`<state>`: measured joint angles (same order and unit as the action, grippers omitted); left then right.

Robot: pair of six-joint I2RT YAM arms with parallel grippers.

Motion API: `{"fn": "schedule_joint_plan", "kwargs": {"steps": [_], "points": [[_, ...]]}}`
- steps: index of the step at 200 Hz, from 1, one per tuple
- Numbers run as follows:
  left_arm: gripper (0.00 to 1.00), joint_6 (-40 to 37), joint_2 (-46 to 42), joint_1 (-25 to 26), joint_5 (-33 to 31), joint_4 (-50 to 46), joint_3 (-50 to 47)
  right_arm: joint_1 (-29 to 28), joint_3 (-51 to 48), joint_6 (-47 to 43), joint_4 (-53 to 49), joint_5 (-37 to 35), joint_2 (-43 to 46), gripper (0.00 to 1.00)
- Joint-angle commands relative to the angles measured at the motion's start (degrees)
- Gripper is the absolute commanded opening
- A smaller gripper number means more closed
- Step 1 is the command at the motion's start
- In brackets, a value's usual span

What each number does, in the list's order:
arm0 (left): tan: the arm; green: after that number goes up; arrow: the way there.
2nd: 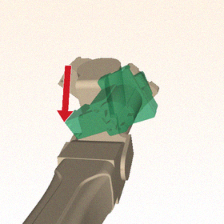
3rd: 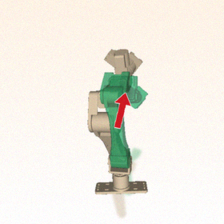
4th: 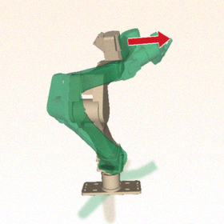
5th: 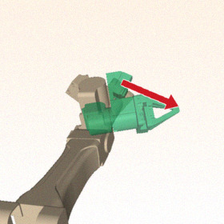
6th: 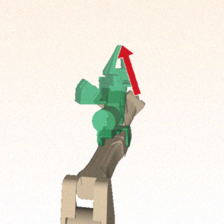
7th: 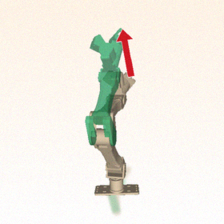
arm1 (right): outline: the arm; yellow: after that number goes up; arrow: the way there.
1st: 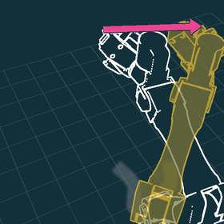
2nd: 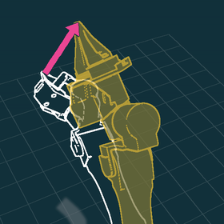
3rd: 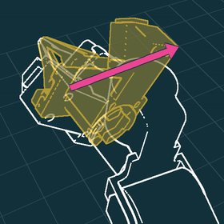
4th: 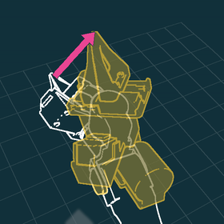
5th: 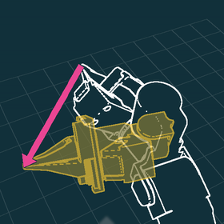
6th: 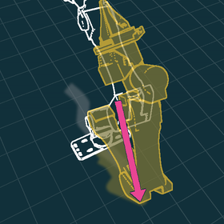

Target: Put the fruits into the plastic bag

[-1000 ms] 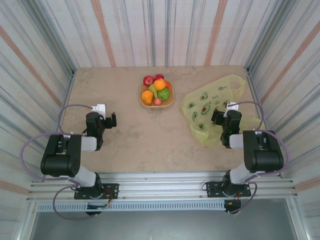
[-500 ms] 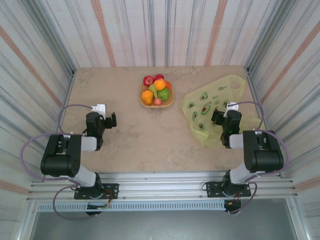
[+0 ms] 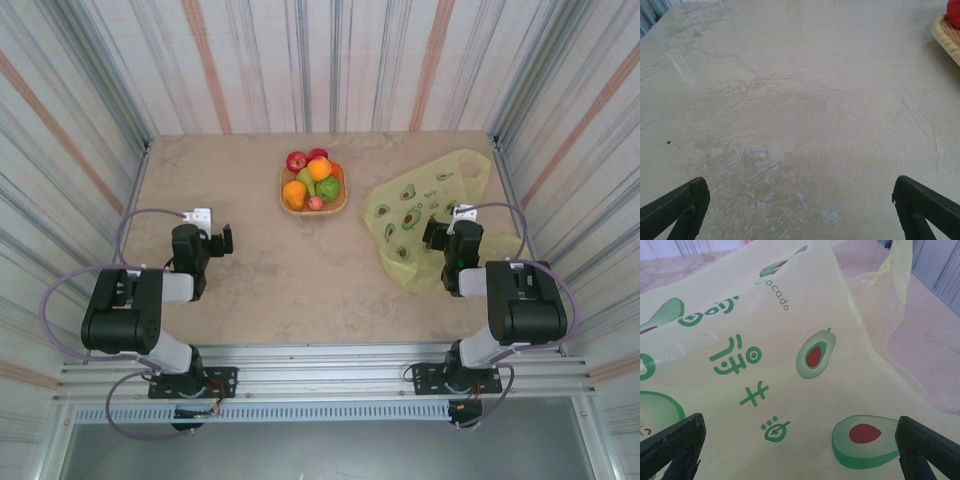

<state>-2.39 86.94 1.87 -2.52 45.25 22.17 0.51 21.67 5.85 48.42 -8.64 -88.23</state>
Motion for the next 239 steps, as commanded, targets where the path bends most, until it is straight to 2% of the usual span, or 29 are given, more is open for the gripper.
{"fn": "schedule_joint_plan", "kwargs": {"steps": [1, 33, 48, 71, 99, 133, 156, 169, 179, 196, 207, 222, 239], "points": [[0.99, -0.8, -0.49, -0.41, 1.44, 0.45, 1.09, 0.42, 0.29, 0.56, 0.62, 0.99, -0.18, 0.99], [0.99, -0.69, -0.62, -0.59, 1.97, 0.46, 0.96, 0.37, 0.0, 0.49, 0.96, 0.93, 0.06, 0.99], [0.99, -0.61, -0.94, -0.64, 1.68, 0.46, 0.85, -0.25, 0.46, 0.67, -1.02, -1.44, 1.63, 0.99], [0.99, -0.05, -4.23, -0.61, 0.59, -2.77, 1.41, -0.6, 3.64, 1.19, -13.63, -3.13, 9.09, 0.99], [0.99, 2.89, -10.33, -0.58, -4.26, -15.44, 5.22, -0.36, 5.87, 3.78, -23.34, -5.19, 19.29, 0.99], [0.98, 12.91, -18.23, -0.56, -10.7, -26.01, 7.03, 1.37, 12.53, 11.24, -39.72, -11.95, 30.66, 0.99], [0.99, 23.17, -23.72, -0.62, -10.53, -35.97, 10.27, 3.51, 16.72, 16.61, -47.5, -10.2, 34.39, 0.99], [0.99, 28.82, -25.96, -0.58, -8.07, -42.49, 13.33, 3.55, 18.49, 16.74, -49.15, -6.64, 33.54, 0.99], [0.99, 31.49, -27.09, -0.59, -3.08, -45.63, 15.09, 3.57, 20.26, 16.59, -50.94, -3.37, 31.95, 0.99], [0.99, 34.31, -27.76, -0.19, 8.75, -44.95, 15.89, 3.46, 23.6, 16.14, -53.65, 0.81, 25.83, 0.99], [0.99, 36.03, -27.6, 1.15, 13.72, -43.48, 15.72, 3.49, 26.4, 16.19, -55.94, 2.7, 21.6, 0.99], [0.99, 36.45, -27.19, 5.28, 14.96, -43.99, 16.49, 3.46, 30.59, 16.3, -59.1, 5.32, 15.3, 0.99], [0.99, 34.99, -26.65, 11.66, 11.62, -46.39, 17.97, 3.47, 34.96, 16.56, -61.16, 5.59, 8.11, 0.99]]}}
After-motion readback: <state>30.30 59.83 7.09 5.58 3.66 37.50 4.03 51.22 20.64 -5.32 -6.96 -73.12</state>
